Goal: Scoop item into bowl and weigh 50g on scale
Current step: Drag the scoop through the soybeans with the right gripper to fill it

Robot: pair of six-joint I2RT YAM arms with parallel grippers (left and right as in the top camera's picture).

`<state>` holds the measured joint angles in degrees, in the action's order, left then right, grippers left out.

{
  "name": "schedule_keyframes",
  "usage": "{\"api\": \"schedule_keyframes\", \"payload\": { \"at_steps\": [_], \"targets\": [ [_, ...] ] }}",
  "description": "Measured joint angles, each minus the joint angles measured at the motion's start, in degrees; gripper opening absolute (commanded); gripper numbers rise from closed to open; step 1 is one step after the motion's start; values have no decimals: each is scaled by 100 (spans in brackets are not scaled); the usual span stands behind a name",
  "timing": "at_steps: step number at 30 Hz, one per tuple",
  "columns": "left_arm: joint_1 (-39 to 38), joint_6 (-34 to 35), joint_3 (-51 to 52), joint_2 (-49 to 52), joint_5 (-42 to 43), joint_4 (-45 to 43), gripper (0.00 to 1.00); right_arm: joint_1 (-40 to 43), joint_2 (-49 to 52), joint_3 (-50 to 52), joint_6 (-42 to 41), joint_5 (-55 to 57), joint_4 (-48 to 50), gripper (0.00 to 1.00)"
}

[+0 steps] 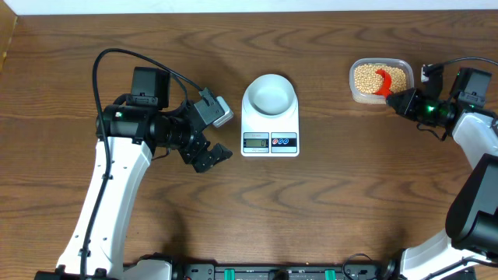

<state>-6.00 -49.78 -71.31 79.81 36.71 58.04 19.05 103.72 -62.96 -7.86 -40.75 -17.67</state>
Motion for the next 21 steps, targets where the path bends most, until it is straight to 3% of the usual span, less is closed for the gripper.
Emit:
{"api": "schedule_keyframes", "payload": {
  "at_steps": [21],
  "targets": [
    [0,0,0,0,0,0,98,640,96,2,-247,-1132,90,1]
  ]
}}
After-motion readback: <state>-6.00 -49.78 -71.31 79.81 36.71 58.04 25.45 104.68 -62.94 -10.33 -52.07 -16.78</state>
